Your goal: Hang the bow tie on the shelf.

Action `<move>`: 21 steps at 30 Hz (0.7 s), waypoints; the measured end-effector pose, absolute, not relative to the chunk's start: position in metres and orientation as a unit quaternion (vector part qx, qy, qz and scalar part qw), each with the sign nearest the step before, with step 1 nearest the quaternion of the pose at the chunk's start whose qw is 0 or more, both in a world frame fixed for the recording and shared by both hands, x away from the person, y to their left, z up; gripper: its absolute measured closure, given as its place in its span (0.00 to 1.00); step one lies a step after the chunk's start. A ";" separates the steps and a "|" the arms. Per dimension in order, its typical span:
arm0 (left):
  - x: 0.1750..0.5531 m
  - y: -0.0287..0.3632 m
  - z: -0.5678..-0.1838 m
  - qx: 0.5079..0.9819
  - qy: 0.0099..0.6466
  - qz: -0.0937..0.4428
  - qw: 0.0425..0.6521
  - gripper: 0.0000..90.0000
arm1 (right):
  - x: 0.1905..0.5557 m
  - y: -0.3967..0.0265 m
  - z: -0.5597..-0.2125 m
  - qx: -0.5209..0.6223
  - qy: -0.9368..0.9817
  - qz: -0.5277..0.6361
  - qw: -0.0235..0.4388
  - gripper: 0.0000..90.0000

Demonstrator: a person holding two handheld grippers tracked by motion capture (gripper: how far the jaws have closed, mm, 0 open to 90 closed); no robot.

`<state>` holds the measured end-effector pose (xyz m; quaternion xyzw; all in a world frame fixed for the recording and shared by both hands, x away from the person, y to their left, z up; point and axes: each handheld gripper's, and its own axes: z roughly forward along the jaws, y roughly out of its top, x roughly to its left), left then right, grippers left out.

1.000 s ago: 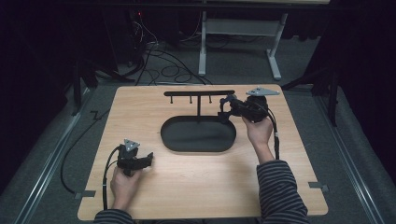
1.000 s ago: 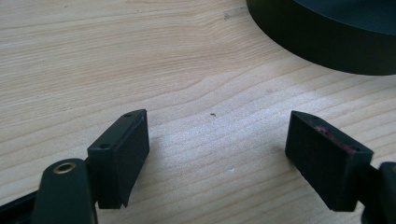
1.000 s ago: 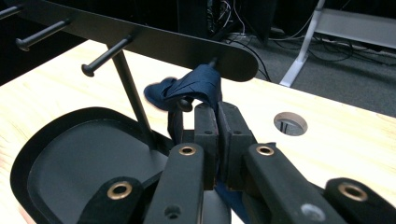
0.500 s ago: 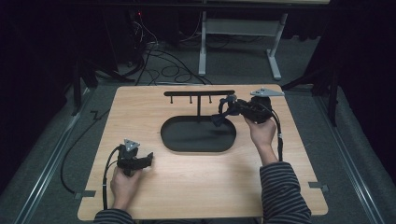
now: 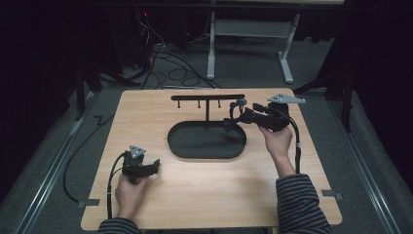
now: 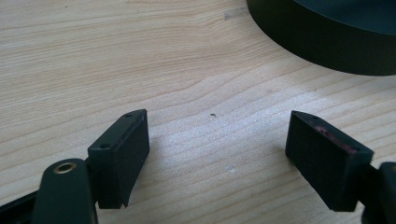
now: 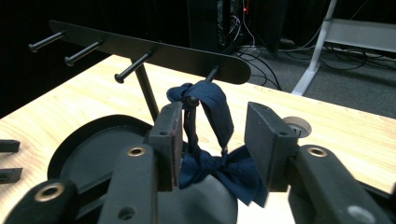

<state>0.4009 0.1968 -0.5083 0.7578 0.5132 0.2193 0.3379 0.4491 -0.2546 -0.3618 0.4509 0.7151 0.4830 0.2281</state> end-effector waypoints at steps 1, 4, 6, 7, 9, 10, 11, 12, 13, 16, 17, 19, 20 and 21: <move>0.401 0.197 -0.508 0.758 0.513 0.219 0.338 0.24 | 0.448 -0.255 -0.362 0.450 0.715 0.484 0.229 0.63; 0.401 0.197 -0.508 0.758 0.513 0.219 0.338 0.24 | 0.444 -0.259 -0.364 0.453 0.712 0.488 0.225 0.61; 0.401 0.197 -0.508 0.758 0.513 0.219 0.338 0.25 | 0.441 -0.262 -0.365 0.456 0.708 0.496 0.211 0.59; 0.401 0.197 -0.508 0.758 0.513 0.219 0.338 0.24 | 0.439 -0.264 -0.365 0.457 0.706 0.501 0.206 0.58; 0.401 0.197 -0.508 0.758 0.514 0.219 0.338 0.24 | 0.435 -0.268 -0.364 0.458 0.704 0.504 0.204 0.57; 0.401 0.197 -0.508 0.758 0.513 0.219 0.337 0.24 | 0.432 -0.270 -0.364 0.456 0.701 0.509 0.204 0.57; 0.401 0.197 -0.508 0.758 0.514 0.219 0.337 0.24 | 0.430 -0.272 -0.363 0.457 0.700 0.510 0.203 0.57; 0.401 0.197 -0.508 0.758 0.514 0.219 0.337 0.25 | 0.427 -0.274 -0.363 0.455 0.699 0.511 0.205 0.57; 0.401 0.197 -0.508 0.758 0.514 0.219 0.337 0.24 | 0.425 -0.276 -0.362 0.456 0.699 0.511 0.206 0.57; 0.401 0.197 -0.508 0.758 0.514 0.219 0.337 0.25 | 0.419 -0.283 -0.363 0.458 0.694 0.517 0.205 0.56; 0.401 0.197 -0.508 0.758 0.514 0.219 0.337 0.25 | 0.417 -0.286 -0.363 0.459 0.692 0.518 0.205 0.56; 0.401 0.197 -0.508 0.758 0.514 0.219 0.337 0.24 | 0.412 -0.289 -0.363 0.460 0.690 0.519 0.206 0.56; 0.401 0.197 -0.508 0.758 0.514 0.219 0.337 0.25 | 0.410 -0.291 -0.363 0.458 0.690 0.521 0.208 0.56; 0.401 0.197 -0.508 0.758 0.513 0.219 0.337 0.25 | 0.408 -0.293 -0.364 0.459 0.688 0.522 0.208 0.56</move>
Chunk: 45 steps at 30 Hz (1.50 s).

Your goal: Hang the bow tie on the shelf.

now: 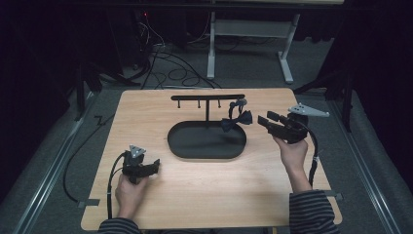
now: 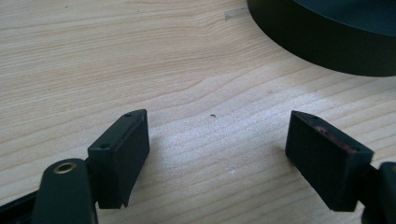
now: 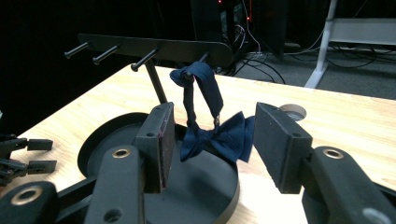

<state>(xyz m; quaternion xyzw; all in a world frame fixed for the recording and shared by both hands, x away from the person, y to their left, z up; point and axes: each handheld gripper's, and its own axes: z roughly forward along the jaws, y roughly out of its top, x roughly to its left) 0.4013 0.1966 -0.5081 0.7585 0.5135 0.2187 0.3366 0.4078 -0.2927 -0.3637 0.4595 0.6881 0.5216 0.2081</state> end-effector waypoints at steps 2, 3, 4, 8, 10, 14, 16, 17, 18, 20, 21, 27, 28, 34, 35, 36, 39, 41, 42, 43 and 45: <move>0.401 0.197 -0.508 0.758 0.514 0.219 0.336 0.25 | 0.404 -0.296 -0.365 0.460 0.686 0.523 0.209 0.56; 0.401 0.197 -0.508 0.758 0.514 0.219 0.337 0.25 | 0.402 -0.297 -0.366 0.461 0.685 0.524 0.208 0.56; 0.401 0.197 -0.508 0.758 0.514 0.219 0.337 0.25 | 0.400 -0.299 -0.367 0.461 0.685 0.524 0.209 0.56; 0.401 0.197 -0.508 0.758 0.514 0.219 0.336 0.24 | 0.395 -0.303 -0.370 0.464 0.684 0.522 0.208 0.56; 0.401 0.197 -0.508 0.758 0.514 0.219 0.337 0.24 | 0.394 -0.305 -0.372 0.467 0.683 0.521 0.208 0.56; 0.401 0.196 -0.508 0.758 0.514 0.219 0.336 0.25 | 0.390 -0.308 -0.376 0.469 0.680 0.524 0.207 0.56; 0.401 0.196 -0.508 0.758 0.514 0.219 0.336 0.24 | 0.388 -0.309 -0.378 0.471 0.679 0.524 0.207 0.56; 0.401 0.196 -0.508 0.758 0.514 0.219 0.336 0.25 | 0.386 -0.310 -0.379 0.472 0.678 0.524 0.206 0.56; 0.401 0.196 -0.508 0.758 0.514 0.219 0.336 0.24 | 0.385 -0.311 -0.380 0.472 0.678 0.524 0.206 0.56; 0.401 0.196 -0.508 0.758 0.514 0.219 0.336 0.24 | 0.382 -0.312 -0.381 0.473 0.677 0.524 0.207 0.56; 0.401 0.196 -0.508 0.758 0.514 0.219 0.336 0.24 | 0.381 -0.314 -0.381 0.473 0.676 0.525 0.209 0.56; 0.401 0.196 -0.508 0.758 0.514 0.219 0.337 0.25 | 0.372 -0.320 -0.385 0.481 0.669 0.528 0.208 0.56; 0.401 0.196 -0.508 0.758 0.514 0.219 0.336 0.25 | 0.371 -0.321 -0.386 0.483 0.668 0.527 0.208 0.56; 0.401 0.196 -0.508 0.758 0.514 0.219 0.336 0.25 | 0.365 -0.324 -0.390 0.486 0.664 0.529 0.207 0.56; 0.401 0.196 -0.508 0.758 0.514 0.219 0.337 0.24 | 0.364 -0.325 -0.391 0.488 0.662 0.530 0.207 0.56; 0.401 0.196 -0.508 0.758 0.514 0.219 0.336 0.25 | 0.363 -0.326 -0.393 0.489 0.661 0.530 0.206 0.56; 0.401 0.196 -0.508 0.758 0.514 0.219 0.336 0.24 | 0.360 -0.327 -0.397 0.491 0.659 0.532 0.204 0.56; 0.401 0.196 -0.508 0.758 0.514 0.219 0.336 0.24 | 0.359 -0.328 -0.399 0.493 0.658 0.532 0.203 0.56; 0.401 0.196 -0.508 0.758 0.514 0.219 0.336 0.25 | 0.358 -0.328 -0.400 0.493 0.657 0.533 0.202 0.56; 0.401 0.196 -0.508 0.758 0.514 0.219 0.336 0.24 | 0.358 -0.328 -0.401 0.493 0.657 0.534 0.201 0.56; 0.401 0.196 -0.508 0.758 0.514 0.219 0.336 0.25 | 0.356 -0.327 -0.403 0.494 0.655 0.536 0.198 0.56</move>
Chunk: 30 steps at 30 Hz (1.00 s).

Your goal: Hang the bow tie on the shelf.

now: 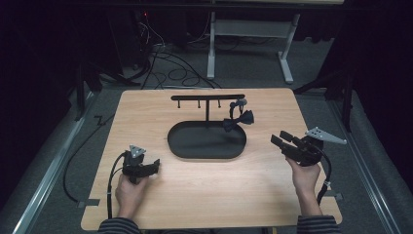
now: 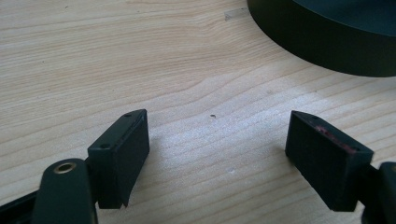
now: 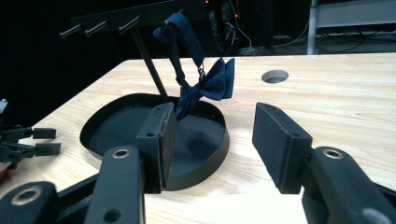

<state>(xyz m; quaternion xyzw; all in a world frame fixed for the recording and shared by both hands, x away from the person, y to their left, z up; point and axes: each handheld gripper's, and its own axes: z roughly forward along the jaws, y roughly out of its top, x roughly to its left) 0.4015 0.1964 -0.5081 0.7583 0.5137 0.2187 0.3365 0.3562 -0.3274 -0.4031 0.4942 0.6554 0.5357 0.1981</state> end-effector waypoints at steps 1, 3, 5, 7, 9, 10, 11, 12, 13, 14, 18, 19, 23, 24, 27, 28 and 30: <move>0.401 0.196 -0.508 0.758 0.514 0.219 0.336 0.25 | 0.356 -0.327 -0.404 0.495 0.655 0.536 0.197 0.56; 0.402 0.196 -0.508 0.758 0.514 0.219 0.337 0.24 | 0.355 -0.327 -0.407 0.495 0.654 0.537 0.195 0.56; 0.402 0.196 -0.508 0.758 0.514 0.220 0.337 0.25 | 0.354 -0.326 -0.409 0.497 0.655 0.536 0.191 0.56; 0.402 0.196 -0.508 0.758 0.514 0.219 0.337 0.24 | 0.353 -0.326 -0.411 0.497 0.654 0.538 0.189 0.56; 0.402 0.196 -0.508 0.758 0.514 0.219 0.337 0.25 | 0.352 -0.326 -0.413 0.497 0.655 0.538 0.187 0.56; 0.402 0.196 -0.508 0.758 0.514 0.219 0.337 0.25 | 0.351 -0.326 -0.413 0.497 0.654 0.538 0.187 0.56; 0.402 0.196 -0.508 0.758 0.514 0.220 0.337 0.25 | 0.350 -0.326 -0.414 0.499 0.653 0.539 0.186 0.56; 0.402 0.196 -0.508 0.758 0.514 0.219 0.337 0.24 | 0.350 -0.327 -0.415 0.500 0.652 0.540 0.183 0.56; 0.402 0.196 -0.508 0.758 0.514 0.219 0.337 0.25 | 0.349 -0.328 -0.416 0.503 0.650 0.540 0.181 0.56; 0.402 0.196 -0.508 0.758 0.514 0.219 0.337 0.24 | 0.348 -0.329 -0.418 0.505 0.648 0.541 0.179 0.56; 0.402 0.196 -0.508 0.758 0.514 0.219 0.337 0.24 | 0.345 -0.331 -0.422 0.510 0.645 0.542 0.177 0.56; 0.402 0.196 -0.508 0.758 0.514 0.220 0.337 0.24 | 0.345 -0.332 -0.423 0.511 0.644 0.541 0.176 0.56; 0.402 0.196 -0.508 0.758 0.514 0.220 0.337 0.24 | 0.343 -0.333 -0.425 0.513 0.642 0.543 0.173 0.56; 0.402 0.196 -0.508 0.758 0.514 0.220 0.337 0.24 | 0.343 -0.333 -0.425 0.513 0.641 0.544 0.173 0.56; 0.402 0.196 -0.508 0.758 0.514 0.219 0.337 0.25 | 0.344 -0.334 -0.428 0.516 0.643 0.540 0.168 0.56; 0.402 0.196 -0.508 0.758 0.514 0.220 0.337 0.25 | 0.344 -0.334 -0.429 0.516 0.643 0.540 0.168 0.56; 0.402 0.196 -0.508 0.758 0.514 0.219 0.337 0.24 | 0.343 -0.335 -0.431 0.520 0.643 0.538 0.165 0.56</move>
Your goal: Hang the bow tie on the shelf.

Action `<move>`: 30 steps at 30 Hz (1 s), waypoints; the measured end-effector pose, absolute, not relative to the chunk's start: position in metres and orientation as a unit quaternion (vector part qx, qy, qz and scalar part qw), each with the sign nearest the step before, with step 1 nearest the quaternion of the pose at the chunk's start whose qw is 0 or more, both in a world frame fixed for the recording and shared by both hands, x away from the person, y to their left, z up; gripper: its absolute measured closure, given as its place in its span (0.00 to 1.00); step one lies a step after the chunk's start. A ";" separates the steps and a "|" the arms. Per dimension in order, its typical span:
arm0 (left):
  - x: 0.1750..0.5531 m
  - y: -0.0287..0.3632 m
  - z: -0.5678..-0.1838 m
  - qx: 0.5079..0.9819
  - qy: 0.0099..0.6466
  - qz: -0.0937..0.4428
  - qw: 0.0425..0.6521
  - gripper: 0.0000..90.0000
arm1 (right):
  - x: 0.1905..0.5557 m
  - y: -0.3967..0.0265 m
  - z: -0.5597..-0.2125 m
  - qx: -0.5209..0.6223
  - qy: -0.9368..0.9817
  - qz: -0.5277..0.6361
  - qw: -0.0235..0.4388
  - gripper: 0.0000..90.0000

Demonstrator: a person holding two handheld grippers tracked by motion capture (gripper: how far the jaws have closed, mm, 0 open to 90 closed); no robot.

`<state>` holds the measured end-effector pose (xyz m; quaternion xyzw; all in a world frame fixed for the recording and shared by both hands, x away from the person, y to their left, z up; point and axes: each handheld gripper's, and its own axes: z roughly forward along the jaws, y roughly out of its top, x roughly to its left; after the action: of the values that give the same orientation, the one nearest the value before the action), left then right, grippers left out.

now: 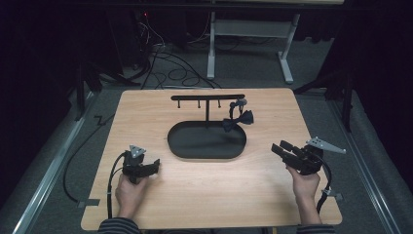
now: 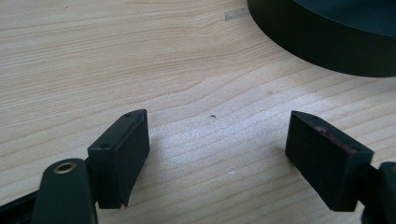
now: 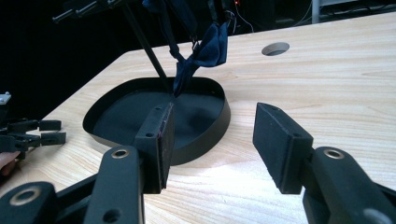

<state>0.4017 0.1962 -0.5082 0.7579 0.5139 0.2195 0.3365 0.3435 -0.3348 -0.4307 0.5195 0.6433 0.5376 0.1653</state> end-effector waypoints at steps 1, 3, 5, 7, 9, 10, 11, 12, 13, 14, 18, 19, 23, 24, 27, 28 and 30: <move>0.402 0.196 -0.508 0.758 0.514 0.219 0.336 0.24 | 0.343 -0.335 -0.432 0.520 0.643 0.538 0.165 0.56; 0.402 0.196 -0.508 0.758 0.514 0.219 0.337 0.24 | 0.343 -0.336 -0.433 0.522 0.641 0.539 0.162 0.55; 0.402 0.196 -0.508 0.758 0.514 0.219 0.336 0.25 | 0.343 -0.336 -0.435 0.522 0.641 0.538 0.162 0.56; 0.402 0.196 -0.508 0.758 0.514 0.220 0.337 0.25 | 0.343 -0.336 -0.437 0.523 0.641 0.539 0.160 0.56; 0.402 0.196 -0.508 0.758 0.514 0.219 0.337 0.24 | 0.343 -0.335 -0.439 0.525 0.640 0.538 0.157 0.55; 0.402 0.196 -0.508 0.758 0.514 0.219 0.337 0.24 | 0.343 -0.334 -0.440 0.526 0.640 0.538 0.157 0.56; 0.402 0.196 -0.508 0.758 0.514 0.219 0.337 0.25 | 0.343 -0.334 -0.441 0.525 0.641 0.537 0.155 0.56; 0.402 0.196 -0.508 0.758 0.514 0.219 0.337 0.24 | 0.344 -0.333 -0.442 0.524 0.642 0.538 0.155 0.56; 0.402 0.196 -0.508 0.758 0.514 0.220 0.337 0.24 | 0.344 -0.333 -0.442 0.525 0.641 0.538 0.154 0.55; 0.402 0.196 -0.508 0.758 0.514 0.219 0.337 0.25 | 0.344 -0.332 -0.443 0.526 0.641 0.539 0.152 0.55; 0.402 0.196 -0.508 0.758 0.514 0.219 0.337 0.24 | 0.344 -0.330 -0.446 0.526 0.644 0.534 0.151 0.56; 0.402 0.196 -0.508 0.758 0.514 0.219 0.337 0.25 | 0.344 -0.329 -0.447 0.526 0.646 0.531 0.151 0.55; 0.402 0.196 -0.508 0.758 0.514 0.219 0.337 0.24 | 0.346 -0.326 -0.450 0.525 0.650 0.529 0.148 0.55; 0.402 0.196 -0.508 0.758 0.514 0.219 0.337 0.24 | 0.345 -0.325 -0.450 0.527 0.649 0.529 0.146 0.55; 0.402 0.196 -0.508 0.758 0.514 0.219 0.337 0.25 | 0.346 -0.323 -0.452 0.524 0.651 0.530 0.143 0.55; 0.402 0.196 -0.508 0.758 0.514 0.219 0.336 0.24 | 0.346 -0.323 -0.453 0.525 0.652 0.529 0.143 0.55; 0.402 0.196 -0.508 0.758 0.514 0.219 0.337 0.24 | 0.347 -0.321 -0.455 0.527 0.653 0.527 0.138 0.56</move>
<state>0.4017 0.1963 -0.5082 0.7580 0.5138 0.2194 0.3365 0.3465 -0.3211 -0.4546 0.5266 0.6526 0.5270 0.1380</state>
